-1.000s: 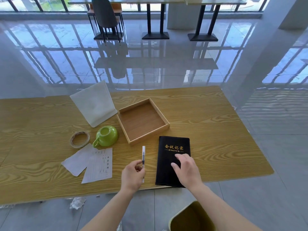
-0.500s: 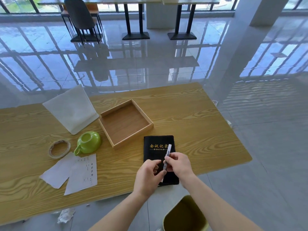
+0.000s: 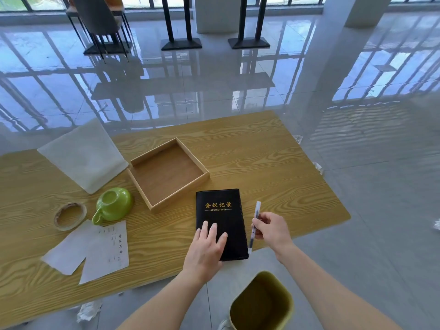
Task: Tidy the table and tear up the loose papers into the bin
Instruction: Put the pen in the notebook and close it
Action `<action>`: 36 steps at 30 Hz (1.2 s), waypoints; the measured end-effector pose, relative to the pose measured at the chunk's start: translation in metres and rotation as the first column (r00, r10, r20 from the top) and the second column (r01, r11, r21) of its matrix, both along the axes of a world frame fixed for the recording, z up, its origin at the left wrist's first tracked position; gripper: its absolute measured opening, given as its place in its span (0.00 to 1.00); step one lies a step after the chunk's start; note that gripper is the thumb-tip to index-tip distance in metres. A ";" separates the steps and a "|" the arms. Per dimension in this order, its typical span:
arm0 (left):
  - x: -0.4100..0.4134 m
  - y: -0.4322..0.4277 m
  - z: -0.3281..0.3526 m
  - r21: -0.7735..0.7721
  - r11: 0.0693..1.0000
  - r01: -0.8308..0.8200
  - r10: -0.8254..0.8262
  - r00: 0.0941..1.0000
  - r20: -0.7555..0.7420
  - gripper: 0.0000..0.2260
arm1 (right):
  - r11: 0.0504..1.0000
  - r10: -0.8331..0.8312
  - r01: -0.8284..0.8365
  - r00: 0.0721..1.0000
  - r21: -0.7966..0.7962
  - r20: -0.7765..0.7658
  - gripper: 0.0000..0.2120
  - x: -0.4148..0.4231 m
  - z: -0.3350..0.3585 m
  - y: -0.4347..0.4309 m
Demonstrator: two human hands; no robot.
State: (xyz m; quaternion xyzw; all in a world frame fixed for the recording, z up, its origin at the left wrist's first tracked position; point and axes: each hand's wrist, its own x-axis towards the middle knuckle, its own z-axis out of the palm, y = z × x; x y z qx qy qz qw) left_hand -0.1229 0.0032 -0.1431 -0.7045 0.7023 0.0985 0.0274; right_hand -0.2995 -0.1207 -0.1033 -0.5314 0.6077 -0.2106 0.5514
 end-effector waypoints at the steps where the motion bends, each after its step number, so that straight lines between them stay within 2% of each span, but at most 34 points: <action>1: 0.002 -0.001 -0.001 0.006 1.000 0.010 -0.010 1.000 0.002 0.34 | 1.000 -0.008 0.008 1.000 0.001 0.001 0.03 -0.003 -0.001 -0.001; 8: 0.018 -0.003 0.001 0.015 0.994 0.108 -0.107 0.994 -0.022 0.32 | 0.998 -0.062 0.062 0.997 -0.008 0.046 0.04 -0.010 -0.004 0.003; 12: 0.021 -0.003 0.008 0.033 0.994 0.101 -0.098 0.991 -0.088 0.28 | 0.994 -0.099 0.102 0.992 -0.029 0.084 0.03 -0.011 -0.001 0.002; 15: 0.025 -0.001 0.013 -0.099 0.982 0.162 -0.173 0.979 -0.107 0.23 | 0.992 -0.121 0.125 0.986 -0.024 0.114 0.04 -0.014 0.000 0.000; 17: 0.025 0.001 0.017 -0.184 0.972 0.146 -0.173 0.975 -0.142 0.21 | 0.990 -0.139 0.143 0.983 -0.020 0.123 0.04 -0.016 -0.001 0.001; 22: 0.024 0.009 0.022 -0.247 0.969 -0.026 -0.062 0.938 -0.341 0.24 | 0.992 -0.127 0.127 0.985 0.003 0.115 0.05 -0.013 -0.007 0.006; 25: 0.026 0.021 0.024 -0.213 0.960 -0.180 0.056 0.872 -0.486 0.25 | 0.995 -0.094 0.090 0.988 0.035 0.119 0.04 -0.004 -0.010 0.010; 29: 0.028 0.035 0.027 -0.217 0.912 -0.347 0.163 0.795 -0.585 0.22 | 0.997 -0.054 0.047 0.989 0.058 0.139 0.05 0.012 -0.010 0.014; 31: 0.030 0.043 0.030 -0.172 0.883 -0.437 0.237 0.730 -0.641 0.18 | 0.997 -0.021 0.010 0.989 0.070 0.147 0.05 0.020 -0.009 0.017; 33: 0.032 0.050 0.032 -0.125 0.838 -0.532 0.314 0.656 -0.687 0.11 | 0.997 0.009 -0.021 0.989 0.080 0.149 0.05 0.029 -0.008 0.019; 36: 0.036 0.058 0.033 -0.023 0.774 -0.632 0.414 0.533 -0.738 0.14 | 0.994 0.052 -0.065 0.989 0.089 0.141 0.06 0.043 -0.008 0.020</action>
